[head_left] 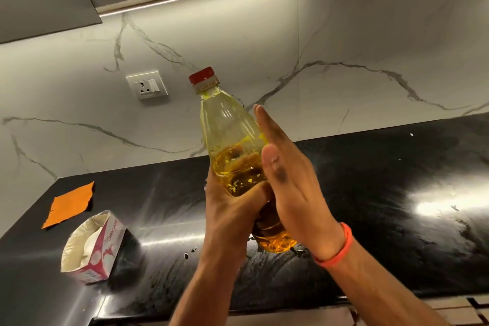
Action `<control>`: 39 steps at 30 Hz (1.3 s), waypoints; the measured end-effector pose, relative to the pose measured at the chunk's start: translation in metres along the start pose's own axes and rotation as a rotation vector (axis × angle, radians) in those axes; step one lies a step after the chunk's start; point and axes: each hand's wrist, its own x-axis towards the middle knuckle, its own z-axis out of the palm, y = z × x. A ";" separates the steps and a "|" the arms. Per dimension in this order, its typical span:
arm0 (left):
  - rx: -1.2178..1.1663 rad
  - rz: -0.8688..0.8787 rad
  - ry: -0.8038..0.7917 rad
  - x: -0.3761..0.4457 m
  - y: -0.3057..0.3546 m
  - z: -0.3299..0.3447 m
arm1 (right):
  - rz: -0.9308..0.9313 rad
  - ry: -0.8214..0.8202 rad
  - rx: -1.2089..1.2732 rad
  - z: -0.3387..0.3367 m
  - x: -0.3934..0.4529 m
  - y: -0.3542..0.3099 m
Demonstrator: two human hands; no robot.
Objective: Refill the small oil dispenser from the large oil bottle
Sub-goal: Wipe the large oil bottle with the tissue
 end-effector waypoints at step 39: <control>0.087 -0.090 -0.013 -0.012 -0.004 0.001 | 0.124 0.198 0.094 -0.036 0.005 -0.002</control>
